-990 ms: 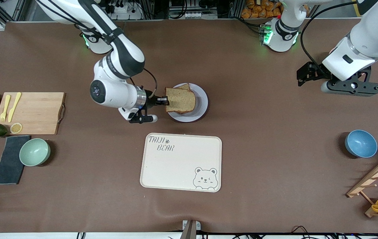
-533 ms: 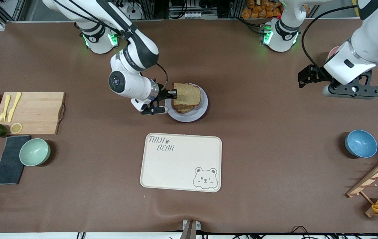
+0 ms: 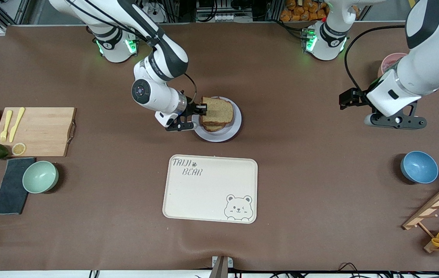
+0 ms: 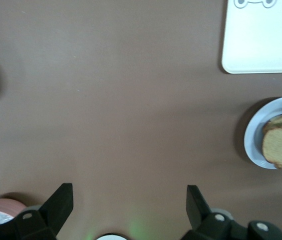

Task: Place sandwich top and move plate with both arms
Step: 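Lower the bread slice onto the egg toast with the right gripper, then release the bread and withdraw the right gripper while the left gripper approaches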

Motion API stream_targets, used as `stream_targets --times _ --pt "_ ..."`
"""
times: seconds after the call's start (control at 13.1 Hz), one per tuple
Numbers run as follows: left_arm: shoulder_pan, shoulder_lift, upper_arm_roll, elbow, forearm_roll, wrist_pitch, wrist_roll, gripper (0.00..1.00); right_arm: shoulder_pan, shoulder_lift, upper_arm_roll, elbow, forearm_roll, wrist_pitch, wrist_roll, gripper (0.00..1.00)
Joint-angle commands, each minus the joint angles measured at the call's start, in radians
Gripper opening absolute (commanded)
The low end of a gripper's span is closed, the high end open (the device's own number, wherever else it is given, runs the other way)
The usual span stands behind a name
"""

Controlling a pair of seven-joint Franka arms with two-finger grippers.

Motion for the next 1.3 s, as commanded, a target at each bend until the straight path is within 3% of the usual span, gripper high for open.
stream_targets --times 0.0,0.08,0.15,0.23,0.69,0.99,1.14,1.22 --pt "0.006 0.02 -0.004 0.001 -0.073 -0.008 0.008 1.0 0.014 0.011 -0.007 -0.007 -0.012 0.03 0.024 0.0" --pt "0.006 0.037 -0.004 0.002 -0.105 -0.004 0.006 1.0 0.014 0.01 -0.007 -0.009 -0.012 0.033 0.025 0.0" --pt "0.005 0.054 -0.004 0.001 -0.132 0.001 0.008 1.0 0.011 0.01 -0.007 -0.009 -0.012 0.032 0.041 0.09" --pt "0.005 0.063 -0.004 -0.002 -0.159 0.001 0.008 1.0 0.012 0.011 -0.007 -0.007 -0.012 0.03 0.098 0.4" --pt "-0.007 0.114 -0.012 -0.076 -0.264 0.042 0.041 1.0 0.005 -0.001 -0.007 -0.006 -0.012 0.021 0.134 0.71" --pt "-0.024 0.112 -0.035 -0.212 -0.351 0.162 0.107 1.0 -0.099 -0.045 -0.01 0.02 -0.015 -0.069 0.128 0.87" --pt "-0.024 0.112 -0.035 -0.28 -0.414 0.217 0.198 1.0 -0.171 -0.072 -0.01 0.048 -0.091 -0.156 0.13 0.99" --pt "-0.027 0.114 -0.036 -0.309 -0.431 0.258 0.218 1.0 -0.213 -0.084 -0.009 0.063 -0.143 -0.201 0.131 1.0"
